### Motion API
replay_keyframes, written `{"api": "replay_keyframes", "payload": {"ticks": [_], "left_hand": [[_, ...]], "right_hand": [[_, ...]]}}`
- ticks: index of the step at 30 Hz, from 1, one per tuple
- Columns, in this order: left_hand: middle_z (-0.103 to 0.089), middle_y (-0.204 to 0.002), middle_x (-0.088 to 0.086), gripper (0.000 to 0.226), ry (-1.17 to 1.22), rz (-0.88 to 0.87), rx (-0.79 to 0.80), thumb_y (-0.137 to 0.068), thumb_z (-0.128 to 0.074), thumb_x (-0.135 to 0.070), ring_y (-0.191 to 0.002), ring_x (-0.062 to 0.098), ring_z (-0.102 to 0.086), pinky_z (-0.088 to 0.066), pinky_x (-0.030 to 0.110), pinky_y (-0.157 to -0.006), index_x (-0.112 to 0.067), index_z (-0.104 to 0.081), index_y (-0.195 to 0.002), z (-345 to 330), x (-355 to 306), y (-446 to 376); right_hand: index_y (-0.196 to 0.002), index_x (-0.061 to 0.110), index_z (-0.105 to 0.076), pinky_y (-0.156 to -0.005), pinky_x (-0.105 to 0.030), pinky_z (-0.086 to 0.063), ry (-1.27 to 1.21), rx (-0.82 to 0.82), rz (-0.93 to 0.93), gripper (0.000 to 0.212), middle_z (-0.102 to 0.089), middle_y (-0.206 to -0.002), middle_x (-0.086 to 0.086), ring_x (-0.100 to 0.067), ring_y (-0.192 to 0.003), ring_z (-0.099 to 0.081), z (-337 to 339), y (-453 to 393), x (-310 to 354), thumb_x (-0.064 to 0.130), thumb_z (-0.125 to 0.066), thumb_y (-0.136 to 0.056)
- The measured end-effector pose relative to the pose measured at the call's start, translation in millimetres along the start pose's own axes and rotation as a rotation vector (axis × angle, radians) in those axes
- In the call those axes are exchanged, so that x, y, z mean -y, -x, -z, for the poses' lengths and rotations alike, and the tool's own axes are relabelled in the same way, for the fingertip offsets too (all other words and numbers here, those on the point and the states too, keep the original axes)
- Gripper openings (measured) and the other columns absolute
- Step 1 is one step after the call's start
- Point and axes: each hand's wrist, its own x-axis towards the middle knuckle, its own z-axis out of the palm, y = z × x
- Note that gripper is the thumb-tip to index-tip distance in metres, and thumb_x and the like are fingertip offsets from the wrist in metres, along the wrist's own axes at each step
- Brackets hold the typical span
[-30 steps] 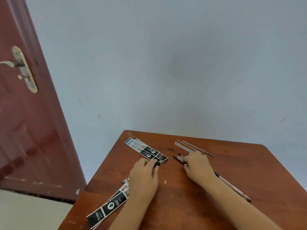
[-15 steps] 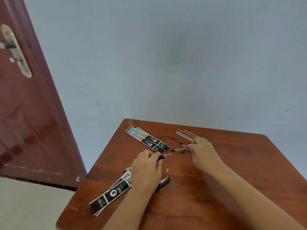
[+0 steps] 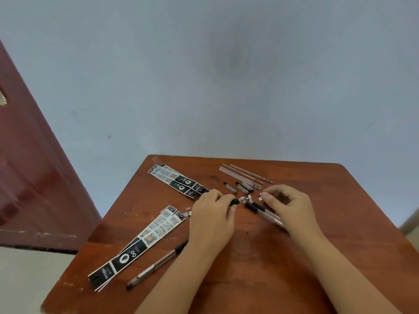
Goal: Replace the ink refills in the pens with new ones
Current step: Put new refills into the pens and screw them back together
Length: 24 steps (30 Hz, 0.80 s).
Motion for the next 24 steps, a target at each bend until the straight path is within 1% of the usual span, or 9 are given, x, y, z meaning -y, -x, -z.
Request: {"api": "replay_keyframes", "payload": {"ticks": [3, 6, 8, 10, 13, 16, 20, 24], "left_hand": [[-0.061, -0.069, 0.001, 0.020, 0.030, 0.049, 0.025, -0.073, -0.055, -0.023, -0.062, 0.017, -0.059, -0.050, 0.030, -0.053, -0.014, -0.070, -0.081, -6.1, 2.8, 7.3], [-0.061, -0.071, 0.003, 0.024, 0.018, 0.056, 0.031, -0.076, -0.052, -0.025, -0.066, 0.019, -0.059, -0.049, 0.033, -0.056, -0.012, -0.070, -0.084, -4.8, 8.3, 10.6], [-0.061, -0.072, 0.004, 0.020, 0.033, 0.084, 0.027, -0.073, -0.056, -0.021, -0.067, 0.021, -0.060, -0.050, 0.035, -0.058, -0.012, -0.070, -0.084, -3.5, 8.3, 11.1], [-0.061, -0.072, 0.003, 0.022, 0.041, 0.074, 0.029, -0.076, -0.053, -0.023, -0.068, 0.018, -0.059, -0.047, 0.030, -0.059, -0.012, -0.070, -0.085, -3.6, 5.5, 11.1], [-0.061, -0.072, 0.002, 0.033, 0.040, 0.028, 0.037, -0.077, -0.043, -0.030, -0.066, 0.016, -0.058, -0.044, 0.024, -0.059, -0.012, -0.070, -0.085, -3.0, 2.2, 11.7], [-0.061, -0.073, 0.002, 0.034, 0.042, 0.015, 0.049, -0.077, -0.042, -0.030, -0.066, 0.017, -0.059, -0.043, 0.023, -0.059, -0.012, -0.070, -0.086, -2.4, 3.4, 12.3], [-0.061, -0.073, 0.002, 0.033, 0.059, -0.013, 0.072, -0.077, -0.043, -0.029, -0.065, 0.017, -0.059, -0.044, 0.024, -0.056, -0.012, -0.069, -0.086, -2.5, 3.2, 12.6], [-0.062, -0.073, 0.002, 0.034, 0.066, -0.040, 0.077, -0.079, -0.041, -0.027, -0.066, 0.016, -0.058, -0.041, 0.017, -0.060, -0.010, -0.069, -0.088, -3.7, 4.8, 13.7]], "right_hand": [[-0.066, 0.027, -0.062, -0.052, -0.004, -0.042, -0.076, -0.003, -0.032, 0.028, -0.062, -0.067, 0.009, 0.010, -0.056, -0.054, 4.1, -3.9, -3.2, 0.003, -0.064, -0.078], [-0.065, 0.029, -0.063, -0.061, -0.006, -0.046, -0.071, 0.024, 0.019, 0.031, -0.064, -0.070, 0.010, 0.006, -0.062, -0.056, 0.7, -2.2, -7.0, 0.000, -0.065, -0.075], [-0.066, 0.029, -0.063, -0.064, -0.005, -0.045, -0.043, 0.032, 0.075, 0.032, -0.064, -0.073, 0.011, 0.004, -0.067, -0.057, -3.8, 2.0, -7.3, -0.002, -0.066, -0.074], [-0.067, 0.028, -0.064, -0.064, -0.004, -0.044, -0.024, 0.034, 0.114, 0.031, -0.063, -0.074, 0.013, 0.006, -0.070, -0.057, -7.5, 4.5, -7.5, -0.003, -0.066, -0.073], [-0.070, 0.024, -0.066, -0.067, -0.002, -0.043, -0.009, 0.044, 0.130, 0.029, -0.062, -0.074, 0.015, 0.010, -0.072, -0.058, -9.7, 4.2, -8.9, -0.005, -0.066, -0.072], [-0.072, 0.021, -0.067, -0.067, 0.000, -0.042, 0.014, 0.082, 0.136, 0.026, -0.062, -0.074, 0.016, 0.011, -0.073, -0.057, -10.9, 4.5, -10.7, -0.005, -0.066, -0.072], [-0.073, 0.023, -0.066, -0.067, -0.003, -0.044, 0.039, 0.113, 0.141, 0.026, -0.062, -0.075, 0.016, 0.009, -0.074, -0.057, -14.3, 6.2, -13.1, -0.003, -0.066, -0.073], [-0.075, 0.023, -0.067, -0.066, -0.006, -0.045, 0.064, 0.141, 0.149, 0.025, -0.061, -0.076, 0.018, 0.005, -0.076, -0.057, -15.1, 6.2, -14.1, -0.002, -0.066, -0.074]]}}
